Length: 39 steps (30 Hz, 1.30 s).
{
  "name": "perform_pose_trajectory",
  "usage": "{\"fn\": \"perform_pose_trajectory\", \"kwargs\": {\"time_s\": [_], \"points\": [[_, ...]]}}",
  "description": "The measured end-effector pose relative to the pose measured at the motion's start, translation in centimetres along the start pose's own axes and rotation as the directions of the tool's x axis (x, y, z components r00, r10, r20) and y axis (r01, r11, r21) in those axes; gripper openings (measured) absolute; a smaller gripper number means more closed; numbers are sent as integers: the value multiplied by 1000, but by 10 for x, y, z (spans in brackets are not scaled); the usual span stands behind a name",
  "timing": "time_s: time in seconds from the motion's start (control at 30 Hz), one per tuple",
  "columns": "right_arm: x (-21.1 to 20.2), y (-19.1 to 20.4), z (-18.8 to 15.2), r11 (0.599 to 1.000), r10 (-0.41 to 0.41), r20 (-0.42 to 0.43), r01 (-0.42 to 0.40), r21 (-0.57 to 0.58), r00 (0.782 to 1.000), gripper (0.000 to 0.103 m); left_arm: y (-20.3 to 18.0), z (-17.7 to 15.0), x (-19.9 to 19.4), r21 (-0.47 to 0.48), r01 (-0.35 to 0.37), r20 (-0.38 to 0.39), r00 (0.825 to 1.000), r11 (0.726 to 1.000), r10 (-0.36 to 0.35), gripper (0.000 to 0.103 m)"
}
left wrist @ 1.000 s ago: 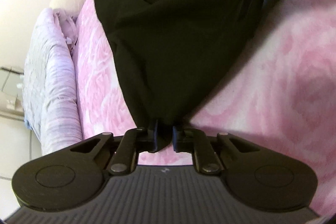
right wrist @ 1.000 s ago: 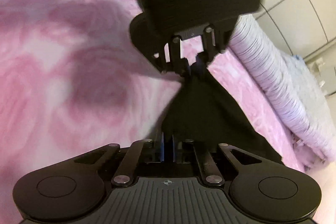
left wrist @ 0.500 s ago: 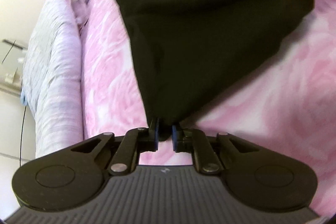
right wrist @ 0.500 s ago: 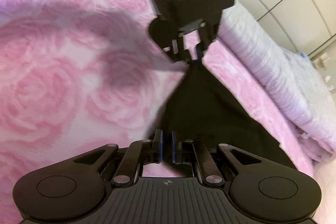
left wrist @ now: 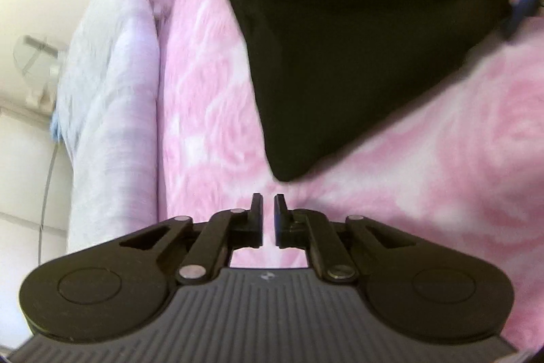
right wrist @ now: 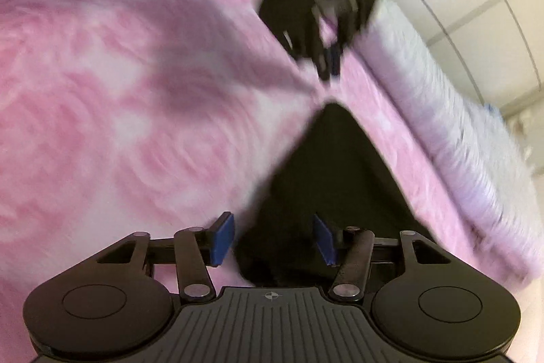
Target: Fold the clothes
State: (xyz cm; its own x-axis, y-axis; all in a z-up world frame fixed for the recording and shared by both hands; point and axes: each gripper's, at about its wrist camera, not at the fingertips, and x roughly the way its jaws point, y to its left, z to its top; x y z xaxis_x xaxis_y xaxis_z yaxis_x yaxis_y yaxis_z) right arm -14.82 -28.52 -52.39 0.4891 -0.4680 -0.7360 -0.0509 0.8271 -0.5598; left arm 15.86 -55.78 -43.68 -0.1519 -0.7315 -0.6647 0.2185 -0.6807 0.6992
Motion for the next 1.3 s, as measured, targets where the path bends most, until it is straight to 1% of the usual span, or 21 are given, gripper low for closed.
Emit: {"fn": "perform_pose_trajectory", "kwargs": {"time_s": [0.03, 0.07, 0.13, 0.23, 0.33, 0.47, 0.5, 0.57, 0.63, 0.67, 0.73, 0.8, 0.87, 0.93, 1.0, 1.03, 1.07, 1.1, 1.13, 1.2, 1.3], "points": [[0, -1, -5, 1000, 5, -1, -5, -15, 1000, 52, -7, 5, -3, 53, 11, 29, 999, 999, -13, 15], [-1, 0, -7, 1000, 12, 1, -12, -24, 1000, 51, -15, 10, -4, 102, 25, 50, 998, 994, -30, 24], [-3, 1, -11, 999, 29, 2, -29, -24, 1000, 37, -26, 20, 3, 153, 42, 58, 997, 987, -51, 25], [-5, -8, -17, 996, 56, 2, -56, 75, 998, 15, -26, 26, 25, 100, 56, -6, 998, 993, -56, 19], [-11, -16, -27, 981, 71, 0, -70, 180, 997, 13, -21, 26, 28, 64, 61, -22, 998, 996, -60, 16], [-22, -12, -44, 963, 111, -69, -90, 255, 991, 12, -10, 31, 37, 41, 68, -54, 996, 997, -65, 16], [-30, -11, -47, 963, 93, -68, -73, 258, 993, 13, -6, 32, 38, 36, 71, -57, 996, 997, -69, 16], [-47, -11, -46, 967, 69, -39, -57, 249, 997, 24, -3, 30, 35, 23, 72, -70, 995, 997, -70, 18], [-54, -6, -37, 978, 27, 2, -27, 206, 1000, 65, 4, 24, 30, -47, 61, -107, 992, 997, -65, 19], [-52, -3, -32, 985, 11, 22, -14, 171, 1000, 70, 8, 21, 28, -83, 54, -125, 990, 995, -64, 17], [-44, 5, -21, 996, -10, 59, 5, 86, 998, 76, 16, 14, 22, -160, 35, -155, 986, 987, -60, 17], [-30, 17, -12, 1000, -15, 97, 17, -26, 995, 76, 25, 8, 10, -260, 5, -163, 985, 966, -49, 17], [-14, 28, -9, 989, -34, 123, 51, -136, 992, 76, 29, 5, -3, -338, -14, -167, 985, 941, -46, 17], [0, 23, -11, 981, -78, 130, 99, -167, 989, 75, 27, 6, -15, -396, -30, -165, 985, 918, -39, 18], [12, 10, -14, 982, -106, 97, 120, -148, 990, 68, 22, 12, -26, -446, -35, -162, 986, 894, -42, 18], [15, 4, -16, 984, -98, 86, 109, -138, 991, 58, 18, 16, -31, -470, -36, -160, 986, 882, -46, 18], [15, 0, -18, 987, -69, 80, 80, -140, 994, 46, 15, 19, -36, -494, -36, -158, 986, 869, -49, 18], [13, -2, -20, 988, -37, 70, 47, -147, 997, 18, 12, 23, -41, -518, -37, -156, 986, 855, -52, 18], [10, -5, -20, 990, -20, 67, 29, -140, 998, 15, 9, 26, -46, -541, -37, -154, 986, 840, -56, 18], [2, -21, -16, 998, 16, 65, -12, -59, 998, 12, 2, 34, -57, -585, -38, -150, 987, 810, -62, 19], [-17, -53, -2, 998, 55, 110, -59, 32, 992, 11, -1, 49, -62, -640, -47, -156, 985, 767, -70, 20]]}}
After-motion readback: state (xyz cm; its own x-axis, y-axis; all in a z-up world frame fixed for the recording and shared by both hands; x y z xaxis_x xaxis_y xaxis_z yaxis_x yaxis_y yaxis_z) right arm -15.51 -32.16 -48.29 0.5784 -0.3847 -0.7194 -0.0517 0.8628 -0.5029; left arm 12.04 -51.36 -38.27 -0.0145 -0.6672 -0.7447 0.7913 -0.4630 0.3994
